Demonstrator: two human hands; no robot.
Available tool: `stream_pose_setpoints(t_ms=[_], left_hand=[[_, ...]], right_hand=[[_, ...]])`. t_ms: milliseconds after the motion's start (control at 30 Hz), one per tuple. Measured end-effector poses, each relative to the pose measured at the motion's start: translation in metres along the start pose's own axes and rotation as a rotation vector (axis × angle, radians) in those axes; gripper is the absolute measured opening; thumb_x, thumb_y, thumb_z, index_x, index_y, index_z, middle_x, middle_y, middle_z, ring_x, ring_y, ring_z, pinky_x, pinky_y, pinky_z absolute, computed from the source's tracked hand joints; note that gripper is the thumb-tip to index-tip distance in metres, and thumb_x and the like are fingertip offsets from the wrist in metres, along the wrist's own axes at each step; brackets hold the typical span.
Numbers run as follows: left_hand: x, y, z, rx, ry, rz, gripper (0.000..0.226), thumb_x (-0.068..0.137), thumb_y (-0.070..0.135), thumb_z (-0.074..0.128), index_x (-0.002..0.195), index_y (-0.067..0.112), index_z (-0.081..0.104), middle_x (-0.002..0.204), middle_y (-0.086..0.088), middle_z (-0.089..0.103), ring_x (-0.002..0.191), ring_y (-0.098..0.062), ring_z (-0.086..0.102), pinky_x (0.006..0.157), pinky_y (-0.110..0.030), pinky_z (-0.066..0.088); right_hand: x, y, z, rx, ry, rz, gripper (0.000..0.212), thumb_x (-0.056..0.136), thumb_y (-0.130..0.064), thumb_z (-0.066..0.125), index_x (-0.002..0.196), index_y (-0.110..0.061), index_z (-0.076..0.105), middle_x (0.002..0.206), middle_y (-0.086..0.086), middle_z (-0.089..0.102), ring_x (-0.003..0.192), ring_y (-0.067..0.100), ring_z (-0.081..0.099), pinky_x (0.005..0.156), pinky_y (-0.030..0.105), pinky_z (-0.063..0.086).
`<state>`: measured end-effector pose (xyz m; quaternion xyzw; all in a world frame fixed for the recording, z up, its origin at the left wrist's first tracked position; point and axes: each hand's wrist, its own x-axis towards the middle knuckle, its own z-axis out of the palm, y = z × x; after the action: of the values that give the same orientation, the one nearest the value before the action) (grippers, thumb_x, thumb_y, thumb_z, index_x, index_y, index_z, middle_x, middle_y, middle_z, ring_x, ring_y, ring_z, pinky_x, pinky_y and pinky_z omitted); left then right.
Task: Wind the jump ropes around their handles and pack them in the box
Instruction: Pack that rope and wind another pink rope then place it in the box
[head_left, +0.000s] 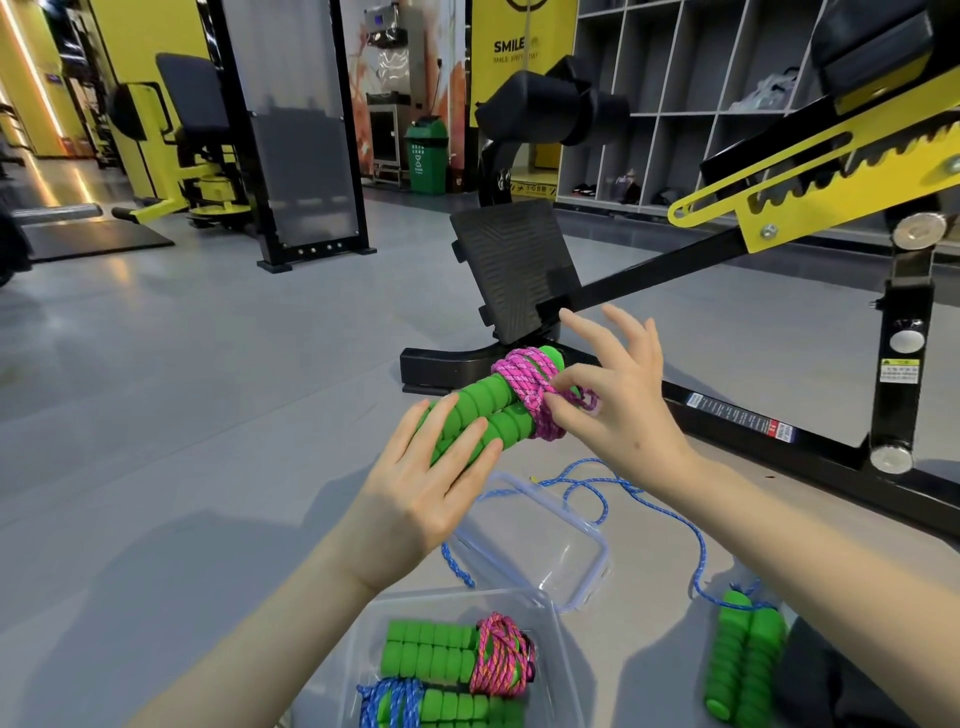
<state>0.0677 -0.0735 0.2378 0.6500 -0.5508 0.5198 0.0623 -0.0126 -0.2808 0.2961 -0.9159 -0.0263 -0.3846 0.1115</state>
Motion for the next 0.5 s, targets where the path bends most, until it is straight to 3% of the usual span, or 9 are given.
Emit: stream_pose_setpoints(t_ms=[100,267,500], left_hand=[[0.002,-0.001,0.001,0.005,0.038,-0.032,0.023,0.086,-0.003,0.059,0.107,-0.003,0.068,0.108,-0.022,0.067,0.103,-0.05,0.059,0.089,-0.057,0.045],[0.006,-0.004,0.0,0.03,0.105,-0.073,0.034,0.08,-0.002,0.067,0.113,0.0,0.059,0.108,-0.021,0.067,0.104,-0.049,0.058,0.092,-0.056,0.044],[0.005,-0.002,0.002,0.039,0.125,-0.066,0.034,0.079,-0.002,0.068,0.112,0.0,0.059,0.107,-0.021,0.068,0.102,-0.049,0.06,0.09,-0.056,0.045]], right_hand=[[-0.005,-0.006,-0.004,-0.122,0.068,-0.102,0.03,0.087,-0.033,0.048,0.086,-0.018,0.074,0.141,0.01,0.047,0.134,0.035,0.024,0.113,0.056,0.005],[-0.01,0.0,-0.006,-0.616,0.136,-0.32,0.032,0.083,-0.021,0.049,0.109,-0.013,0.066,0.143,0.015,0.045,0.132,0.039,0.029,0.11,0.062,0.01],[0.011,0.026,-0.022,-0.729,0.2,-0.526,0.013,0.083,-0.006,0.058,0.091,-0.012,0.067,0.133,0.012,0.04,0.128,0.038,0.03,0.112,0.058,0.004]])
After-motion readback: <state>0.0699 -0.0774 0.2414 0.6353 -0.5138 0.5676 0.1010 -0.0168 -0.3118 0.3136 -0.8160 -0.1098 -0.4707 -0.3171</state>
